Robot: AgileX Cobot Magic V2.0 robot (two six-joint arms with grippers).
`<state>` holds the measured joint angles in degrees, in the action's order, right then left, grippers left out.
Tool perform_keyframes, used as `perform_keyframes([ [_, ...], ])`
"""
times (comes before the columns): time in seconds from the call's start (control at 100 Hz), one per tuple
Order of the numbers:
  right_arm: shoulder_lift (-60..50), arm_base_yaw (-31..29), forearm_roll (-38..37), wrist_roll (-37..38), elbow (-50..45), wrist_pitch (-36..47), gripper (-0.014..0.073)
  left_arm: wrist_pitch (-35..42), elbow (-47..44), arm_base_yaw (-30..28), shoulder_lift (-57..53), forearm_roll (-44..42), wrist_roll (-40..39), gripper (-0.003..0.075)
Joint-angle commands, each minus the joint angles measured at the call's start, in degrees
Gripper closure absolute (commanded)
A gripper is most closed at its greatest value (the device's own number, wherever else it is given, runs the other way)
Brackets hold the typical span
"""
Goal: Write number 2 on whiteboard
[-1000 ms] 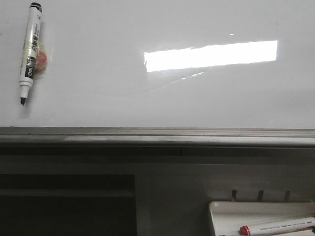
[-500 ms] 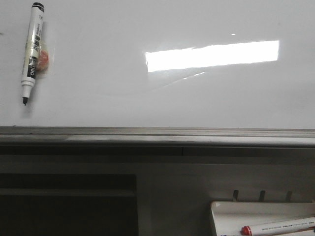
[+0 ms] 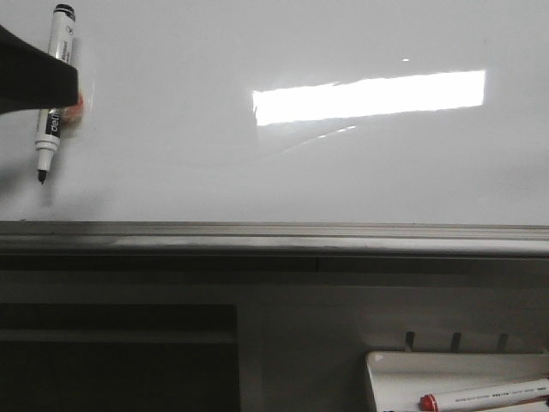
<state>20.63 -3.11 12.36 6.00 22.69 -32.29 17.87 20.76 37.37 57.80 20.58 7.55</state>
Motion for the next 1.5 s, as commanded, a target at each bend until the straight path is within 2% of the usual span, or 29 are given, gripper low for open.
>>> perform_keyframes([
  [0.0,0.89,0.09,-0.21,-0.31,1.46,3.64,0.0654,6.50,2.15,0.51,2.50,2.77,-0.24,0.0312],
  [0.28,0.89,0.09,-0.21,-0.31,1.46,3.64,0.0654,10.06,2.45,0.51,8.06,8.70,-0.24,0.0312],
  [0.44,0.89,0.09,-0.21,-0.31,1.46,3.51,0.0654,10.06,4.12,0.51,11.04,8.83,-0.24,0.0328],
  [0.53,0.89,0.09,-0.21,-0.31,1.46,3.61,0.0654,9.36,5.01,0.51,12.42,8.98,-0.24,0.0423],
  [0.61,0.89,0.09,-0.21,-0.31,1.46,3.61,0.0654,8.93,5.02,0.51,13.20,8.98,-0.24,0.0580],
  [0.65,0.89,0.09,-0.21,-0.31,1.46,3.15,0.0654,8.11,5.02,0.51,13.29,8.98,-0.24,0.0694],
  [0.68,0.89,0.09,0.03,-0.31,1.46,2.83,0.0654,7.64,5.02,0.51,13.29,8.98,-0.24,0.0742],
  [0.85,0.89,1.75,4.60,-1.32,1.68,0.10,0.0654,6.58,5.02,0.51,13.18,6.18,0.04,0.0741],
  [0.9,0.89,3.69,8.10,-5.68,1.89,0.09,0.0654,6.49,5.02,0.51,12.95,3.34,0.04,0.0741],
  [1.05,1.49,11.54,24.85,-28.14,3.39,0.09,0.0654,1.52,5.02,0.51,9.86,-10.83,0.04,0.0741],
  [1.15,4.36,16.76,33.69,-35.50,4.37,0.12,0.0654,-3.46,5.02,0.51,6.48,-17.58,0.04,0.0741],
  [1.33,15.71,25.23,35.13,-46.23,7.50,-0.06,0.0654,-11.53,5.02,0.51,-0.83,-33.30,0.04,0.0741],
  [1.41,20.30,28.68,35.24,-49.94,9.59,2.86,0.0653,-13.69,5.02,0.51,-3.66,-39.89,0.04,0.0741],
  [1.49,24.90,31.85,35.16,-53.25,11.90,5.42,0.0610,-16.37,5.02,0.51,-5.61,-45.32,0.04,0.0741],
])
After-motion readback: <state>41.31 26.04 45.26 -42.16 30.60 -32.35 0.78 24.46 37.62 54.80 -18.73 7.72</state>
